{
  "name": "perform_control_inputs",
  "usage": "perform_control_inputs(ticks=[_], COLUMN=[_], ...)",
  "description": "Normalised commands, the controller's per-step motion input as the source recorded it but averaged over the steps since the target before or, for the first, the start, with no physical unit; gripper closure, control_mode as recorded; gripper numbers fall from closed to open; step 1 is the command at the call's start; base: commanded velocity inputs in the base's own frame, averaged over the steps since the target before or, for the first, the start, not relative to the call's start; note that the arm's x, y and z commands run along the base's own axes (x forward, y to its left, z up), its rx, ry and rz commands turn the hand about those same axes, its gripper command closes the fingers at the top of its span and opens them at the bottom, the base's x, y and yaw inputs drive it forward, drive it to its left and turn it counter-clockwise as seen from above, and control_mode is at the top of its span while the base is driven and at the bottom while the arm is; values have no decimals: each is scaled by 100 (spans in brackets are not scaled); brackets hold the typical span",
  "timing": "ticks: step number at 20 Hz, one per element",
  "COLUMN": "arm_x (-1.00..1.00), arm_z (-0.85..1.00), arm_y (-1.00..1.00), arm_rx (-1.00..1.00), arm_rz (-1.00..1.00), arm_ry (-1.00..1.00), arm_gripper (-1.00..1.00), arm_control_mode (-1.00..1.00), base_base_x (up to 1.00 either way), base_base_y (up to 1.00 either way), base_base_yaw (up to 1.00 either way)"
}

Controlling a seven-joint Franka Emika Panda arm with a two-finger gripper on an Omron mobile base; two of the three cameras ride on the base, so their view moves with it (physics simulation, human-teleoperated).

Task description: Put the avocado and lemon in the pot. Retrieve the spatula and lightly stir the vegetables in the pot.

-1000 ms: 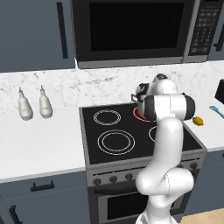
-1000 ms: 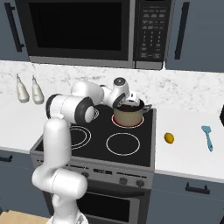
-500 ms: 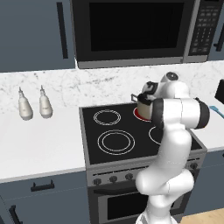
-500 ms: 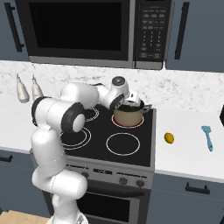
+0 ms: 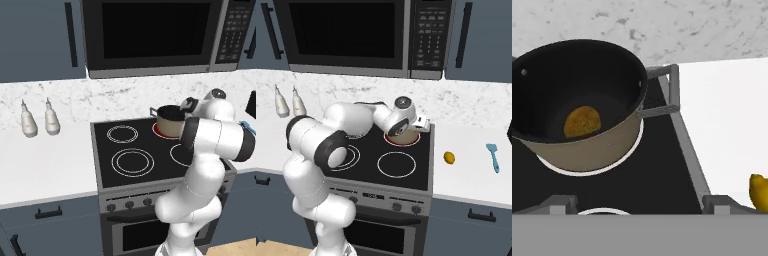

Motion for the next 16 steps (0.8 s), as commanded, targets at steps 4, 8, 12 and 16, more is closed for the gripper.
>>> perform_control_inputs(ticks=[4,8,12,16], arm_x=[-16,-24,-20,-4], arm_z=[0,-8,-26,-29], arm_y=[-100,-92,-81,-69], arm_rx=[0,1,0,0], arm_rz=[0,0,0,2], arm_ry=[18,18,13,11], arm_gripper=[-100,-100,-100,-100], arm_control_mode=[-100,-100,-100,-100], base_base_x=[0,0,0,0], base_base_y=[0,0,0,0], base_base_yaw=[0,0,0,0])
